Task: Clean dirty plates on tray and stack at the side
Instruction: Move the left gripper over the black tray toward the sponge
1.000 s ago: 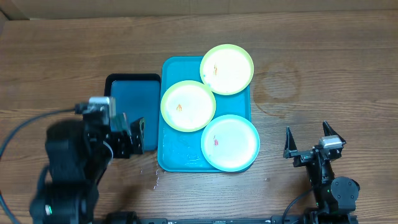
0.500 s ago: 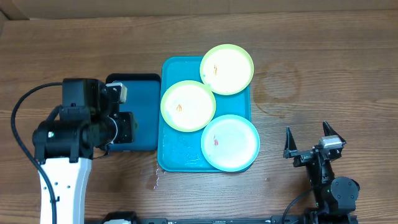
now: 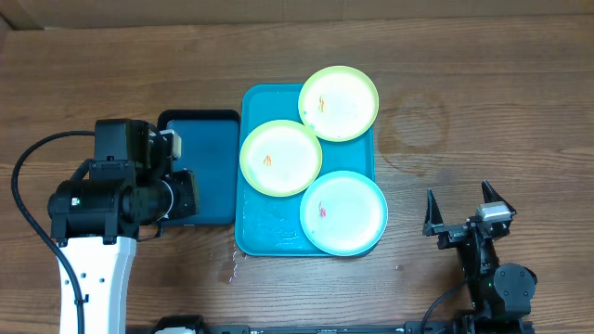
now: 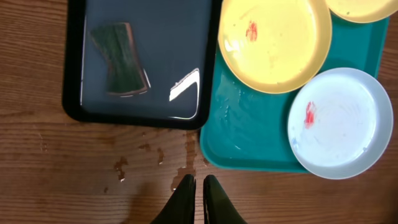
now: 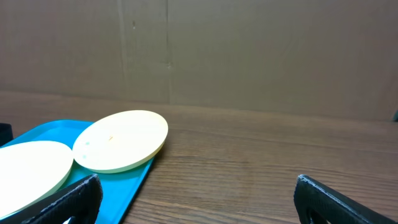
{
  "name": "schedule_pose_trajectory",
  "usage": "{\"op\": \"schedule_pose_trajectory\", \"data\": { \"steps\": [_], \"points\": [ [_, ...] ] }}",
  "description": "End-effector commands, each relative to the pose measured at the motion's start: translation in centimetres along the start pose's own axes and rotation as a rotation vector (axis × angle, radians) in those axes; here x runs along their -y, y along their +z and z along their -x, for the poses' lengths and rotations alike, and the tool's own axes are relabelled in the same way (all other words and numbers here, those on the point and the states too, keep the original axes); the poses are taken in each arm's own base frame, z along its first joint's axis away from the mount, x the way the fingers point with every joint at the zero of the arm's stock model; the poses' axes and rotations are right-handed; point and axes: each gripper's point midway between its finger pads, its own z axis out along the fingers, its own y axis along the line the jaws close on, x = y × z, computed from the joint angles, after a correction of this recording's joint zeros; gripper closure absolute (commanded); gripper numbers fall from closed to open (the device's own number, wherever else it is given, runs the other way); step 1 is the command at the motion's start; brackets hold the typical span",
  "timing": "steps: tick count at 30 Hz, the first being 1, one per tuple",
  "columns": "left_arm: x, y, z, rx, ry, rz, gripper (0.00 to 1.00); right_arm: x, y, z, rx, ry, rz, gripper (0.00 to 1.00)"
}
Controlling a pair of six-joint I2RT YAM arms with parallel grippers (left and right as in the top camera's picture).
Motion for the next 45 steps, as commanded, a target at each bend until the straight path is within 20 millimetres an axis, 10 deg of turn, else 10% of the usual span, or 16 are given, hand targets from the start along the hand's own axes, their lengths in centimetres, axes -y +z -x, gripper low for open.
{"op": "schedule_pose_trajectory", "data": {
  "steps": [1,13,45],
  "points": [
    [-0.5,0.2,-0.3,0.003,-0.016,0.03,0.91,0.3,0.1,-0.4,-0.005,0.004,-0.014,0.0],
    [-0.7,0.9,-0.2,-0.014,-0.026,0.042,0.54,0.3,0.1,-0.4,-0.005,0.004,-0.014,0.0],
    [-1.0,2.8,0.4,-0.073,-0.036,0.056,0.43,0.1,0.1,-0.4,-0.005,0.004,-0.008,0.0]
  ]
}}
